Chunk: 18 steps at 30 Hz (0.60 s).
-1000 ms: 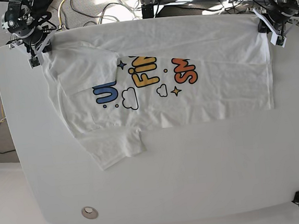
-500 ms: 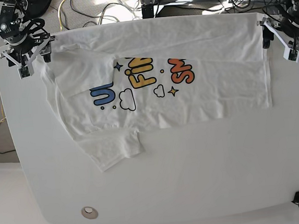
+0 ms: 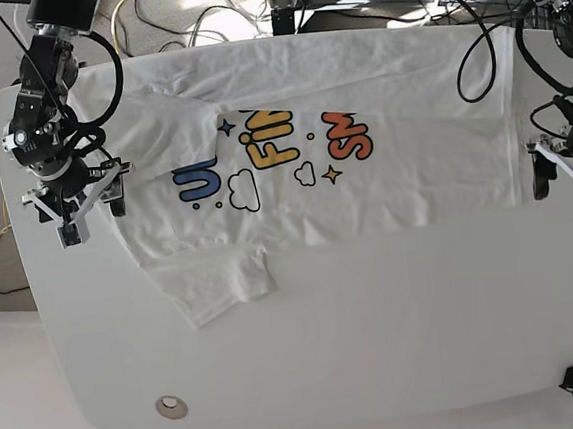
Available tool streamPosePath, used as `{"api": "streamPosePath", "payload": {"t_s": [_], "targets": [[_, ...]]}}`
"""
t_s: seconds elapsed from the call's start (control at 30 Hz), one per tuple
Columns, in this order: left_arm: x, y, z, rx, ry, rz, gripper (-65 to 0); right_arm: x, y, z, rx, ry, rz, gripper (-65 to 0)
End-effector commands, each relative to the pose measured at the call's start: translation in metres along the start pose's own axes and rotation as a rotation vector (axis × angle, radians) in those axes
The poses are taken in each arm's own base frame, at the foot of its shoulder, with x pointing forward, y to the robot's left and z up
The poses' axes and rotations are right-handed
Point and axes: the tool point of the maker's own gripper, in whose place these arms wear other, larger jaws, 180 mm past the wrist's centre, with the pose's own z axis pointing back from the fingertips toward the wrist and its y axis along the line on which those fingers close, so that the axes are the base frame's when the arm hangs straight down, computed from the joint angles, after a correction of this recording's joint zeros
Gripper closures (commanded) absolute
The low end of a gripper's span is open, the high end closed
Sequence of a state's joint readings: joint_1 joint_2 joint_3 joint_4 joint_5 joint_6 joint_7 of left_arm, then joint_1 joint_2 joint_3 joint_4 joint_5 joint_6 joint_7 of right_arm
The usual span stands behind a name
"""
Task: Fold the T-shirt properly
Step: 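Release and move both grippers to the shirt's hem corners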
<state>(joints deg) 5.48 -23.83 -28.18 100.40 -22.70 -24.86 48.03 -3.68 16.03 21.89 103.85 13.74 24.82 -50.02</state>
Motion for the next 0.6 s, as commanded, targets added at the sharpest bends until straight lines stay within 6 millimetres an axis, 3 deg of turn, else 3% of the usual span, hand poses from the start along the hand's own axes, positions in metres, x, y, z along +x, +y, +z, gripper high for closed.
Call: {"api": "streamPosePath", "payload": {"t_s": [0.0,0.37,0.57], "targets": [[0.016,0.008,-0.003,0.01,-0.044,0.014,-44.2,0.015,-0.004,-0.011,0.005,-0.024,-0.002,-40.9],[0.019,0.021,-0.063,-0.037,-0.017,0.197,-44.2,0.063,-0.003,-0.086,0.092,-0.064,-0.1,-40.9],[0.005,-0.004,-0.102,-0.112,0.01,0.223,-44.2,0.09,-0.003,-0.118,0.126,-0.087,-0.158,-40.9]]}}
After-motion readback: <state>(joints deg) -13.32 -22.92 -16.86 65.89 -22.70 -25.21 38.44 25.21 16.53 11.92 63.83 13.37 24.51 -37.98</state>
